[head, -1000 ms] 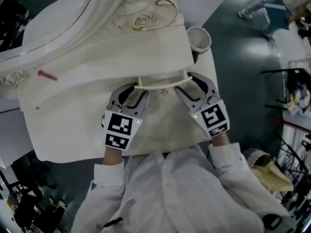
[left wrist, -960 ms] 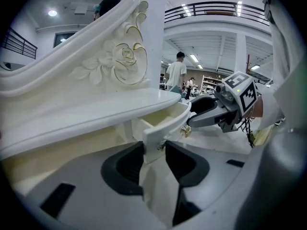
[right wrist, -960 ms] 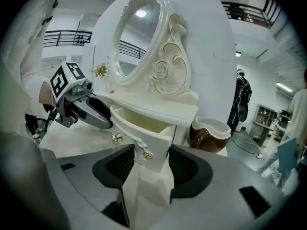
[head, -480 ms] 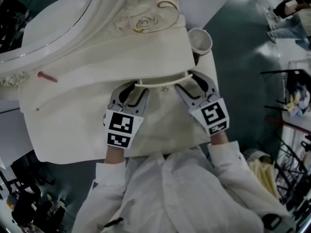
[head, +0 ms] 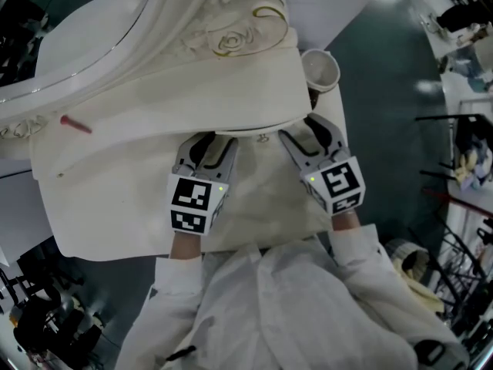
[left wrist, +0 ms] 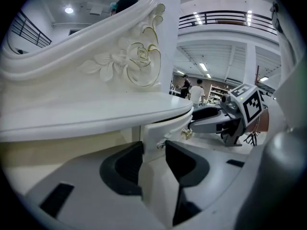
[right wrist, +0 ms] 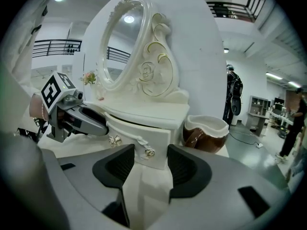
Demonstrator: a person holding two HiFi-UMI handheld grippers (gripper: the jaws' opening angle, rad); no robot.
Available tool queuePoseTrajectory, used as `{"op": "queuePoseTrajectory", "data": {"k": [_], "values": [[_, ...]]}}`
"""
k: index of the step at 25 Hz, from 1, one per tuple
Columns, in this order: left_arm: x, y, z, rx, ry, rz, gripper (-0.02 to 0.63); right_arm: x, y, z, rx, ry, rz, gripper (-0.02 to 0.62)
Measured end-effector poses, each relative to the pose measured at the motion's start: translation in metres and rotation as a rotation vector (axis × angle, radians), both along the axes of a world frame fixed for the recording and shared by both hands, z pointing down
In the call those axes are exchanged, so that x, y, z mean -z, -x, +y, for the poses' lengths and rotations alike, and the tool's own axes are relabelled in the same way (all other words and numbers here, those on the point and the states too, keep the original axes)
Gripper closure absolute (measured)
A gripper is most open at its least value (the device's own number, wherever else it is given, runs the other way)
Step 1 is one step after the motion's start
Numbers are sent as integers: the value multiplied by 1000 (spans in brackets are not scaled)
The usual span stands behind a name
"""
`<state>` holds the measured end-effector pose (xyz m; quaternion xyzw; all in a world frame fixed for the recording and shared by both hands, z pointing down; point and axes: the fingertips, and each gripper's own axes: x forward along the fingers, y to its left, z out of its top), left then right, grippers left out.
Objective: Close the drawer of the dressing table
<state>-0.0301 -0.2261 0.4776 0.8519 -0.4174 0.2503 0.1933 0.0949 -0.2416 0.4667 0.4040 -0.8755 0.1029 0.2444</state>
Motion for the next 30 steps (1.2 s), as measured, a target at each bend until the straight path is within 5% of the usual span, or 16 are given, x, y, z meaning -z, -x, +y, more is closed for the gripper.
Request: {"op": "queuePoseTrajectory", "data": {"k": [10,17,30], "values": [[-2,1,-8,89,20,48,463,-9,-8,-9,-114,16,-62,385],[-4,7,-15,133,11,9,463,-11,-8,-13,-149,29,-62,385],[-5,7,-22,144,16,35,463,-11,-7,-20,-178,29,-49,387]]}}
